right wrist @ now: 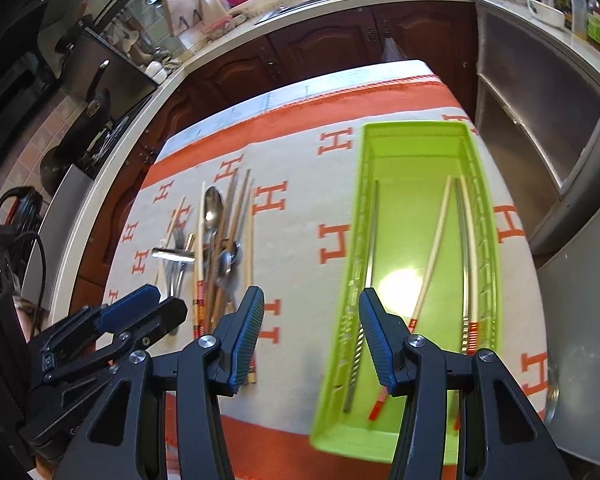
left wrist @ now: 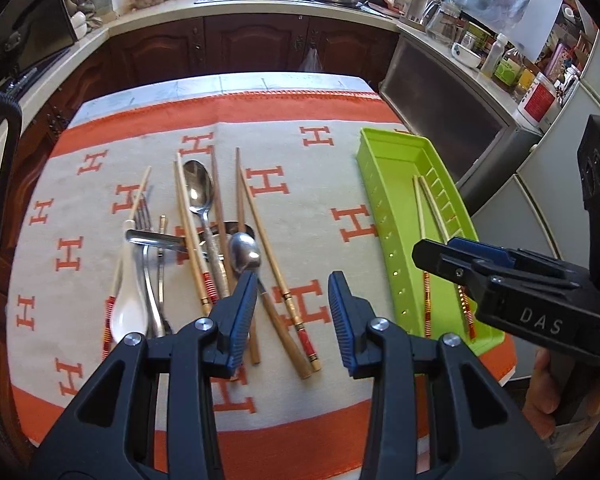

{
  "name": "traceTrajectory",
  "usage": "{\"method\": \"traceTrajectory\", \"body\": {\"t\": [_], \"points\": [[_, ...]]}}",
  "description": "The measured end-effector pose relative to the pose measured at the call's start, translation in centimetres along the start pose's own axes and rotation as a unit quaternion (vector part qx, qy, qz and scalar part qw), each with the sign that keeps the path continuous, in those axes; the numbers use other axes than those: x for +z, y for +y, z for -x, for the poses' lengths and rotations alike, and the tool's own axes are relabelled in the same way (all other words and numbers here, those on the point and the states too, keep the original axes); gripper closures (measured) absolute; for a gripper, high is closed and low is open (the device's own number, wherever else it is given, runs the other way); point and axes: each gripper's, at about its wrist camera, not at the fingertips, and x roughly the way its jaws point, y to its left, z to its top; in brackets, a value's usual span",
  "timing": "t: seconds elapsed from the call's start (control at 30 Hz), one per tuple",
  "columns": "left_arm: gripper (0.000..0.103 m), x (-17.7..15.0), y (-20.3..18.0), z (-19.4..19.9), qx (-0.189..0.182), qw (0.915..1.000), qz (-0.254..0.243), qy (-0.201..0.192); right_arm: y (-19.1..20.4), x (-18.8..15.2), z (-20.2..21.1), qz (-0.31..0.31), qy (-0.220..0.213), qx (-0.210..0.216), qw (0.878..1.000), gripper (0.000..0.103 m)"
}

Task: Organize utensils
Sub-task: 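Move both open tools back over the utensil pile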

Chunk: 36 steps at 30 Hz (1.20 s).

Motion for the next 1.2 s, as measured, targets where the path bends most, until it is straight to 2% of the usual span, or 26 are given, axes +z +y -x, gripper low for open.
{"method": "traceTrajectory", "body": {"t": [0.33,0.8,1.03,1.2], "points": [[0.069,-1.9,4.1,1.5,0.019,0.9995,0.022,-0.006,5.6,-1.4,-0.5,0.047,0.014,0.009,0.999,0.053],[0.069,-5.4,12.0,3.0,0.062,0.9957,0.068,-0.01,13.1,-1.8,-3.6,0.11,0.033,0.029,0.993,0.053],[0.069,-7.0,16.2,3.1,0.061,0.9929,0.103,-0.005,16.1,-1.7,-5.7,0.124,0.045,0.041,0.99,0.053],[0.069,-7.6,19.1,2.2,0.045,0.9901,0.133,0.0,16.9,-1.4,-7.8,0.117,0.053,0.05,0.99,0.053]]}}
